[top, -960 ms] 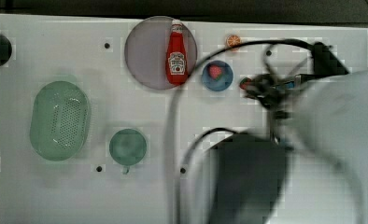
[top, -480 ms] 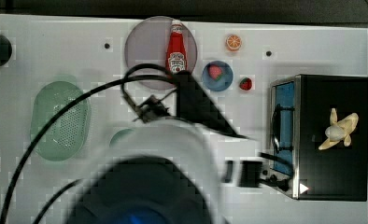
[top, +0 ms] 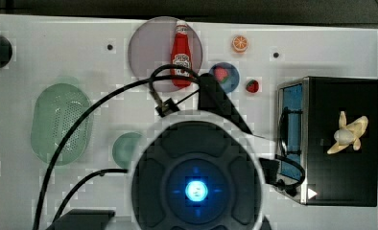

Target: Pick banana from table and place on oven.

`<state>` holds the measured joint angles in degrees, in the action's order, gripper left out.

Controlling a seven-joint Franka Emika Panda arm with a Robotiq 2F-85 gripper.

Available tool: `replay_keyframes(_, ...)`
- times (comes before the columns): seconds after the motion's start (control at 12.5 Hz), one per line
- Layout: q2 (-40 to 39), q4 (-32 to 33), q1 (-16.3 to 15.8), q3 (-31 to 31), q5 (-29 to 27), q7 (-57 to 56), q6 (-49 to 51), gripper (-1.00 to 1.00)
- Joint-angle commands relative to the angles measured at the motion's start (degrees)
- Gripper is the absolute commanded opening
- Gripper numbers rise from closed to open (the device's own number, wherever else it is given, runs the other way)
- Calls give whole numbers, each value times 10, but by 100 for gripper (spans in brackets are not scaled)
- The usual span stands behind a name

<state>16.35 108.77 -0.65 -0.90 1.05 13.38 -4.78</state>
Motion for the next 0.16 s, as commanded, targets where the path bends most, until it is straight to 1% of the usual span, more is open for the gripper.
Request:
replay_keyframes(0.08, -6, 4, 11, 8, 4, 19, 4, 100)
replay_keyframes(0.16, -6, 4, 11, 8, 4, 19, 4, 100)
